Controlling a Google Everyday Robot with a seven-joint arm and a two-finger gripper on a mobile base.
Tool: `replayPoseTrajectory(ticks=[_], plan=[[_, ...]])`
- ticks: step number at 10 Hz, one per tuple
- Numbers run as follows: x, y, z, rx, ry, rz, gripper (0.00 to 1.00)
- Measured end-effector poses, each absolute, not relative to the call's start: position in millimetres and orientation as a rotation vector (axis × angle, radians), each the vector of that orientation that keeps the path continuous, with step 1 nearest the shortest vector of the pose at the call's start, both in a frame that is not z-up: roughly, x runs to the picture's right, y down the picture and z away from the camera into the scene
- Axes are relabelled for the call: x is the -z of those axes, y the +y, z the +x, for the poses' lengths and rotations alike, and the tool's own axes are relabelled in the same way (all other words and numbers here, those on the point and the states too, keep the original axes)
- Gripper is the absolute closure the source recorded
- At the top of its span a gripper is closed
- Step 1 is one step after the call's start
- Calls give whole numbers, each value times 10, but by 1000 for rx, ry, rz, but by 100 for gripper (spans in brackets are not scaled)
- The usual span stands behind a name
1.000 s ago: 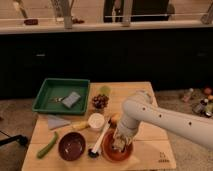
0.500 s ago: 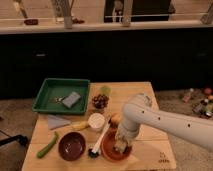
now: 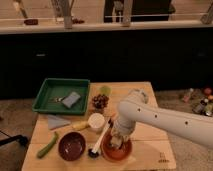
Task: Wipe red bowl with eraser
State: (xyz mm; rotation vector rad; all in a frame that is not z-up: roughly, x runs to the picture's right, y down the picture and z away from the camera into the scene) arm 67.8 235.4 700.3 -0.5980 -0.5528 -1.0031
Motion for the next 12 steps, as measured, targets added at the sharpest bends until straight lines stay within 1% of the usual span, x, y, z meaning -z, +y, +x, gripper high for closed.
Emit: replayPoseTrajectory(ticks=[4, 7, 9, 12], plan=[[-6912, 2444, 465, 1050, -658, -593, 100], [-6606, 2588, 450, 1073, -712, -584, 100], [-6433, 2823, 498, 1055, -787, -637, 100], [-6508, 3011, 718, 1029, -767, -717, 100]])
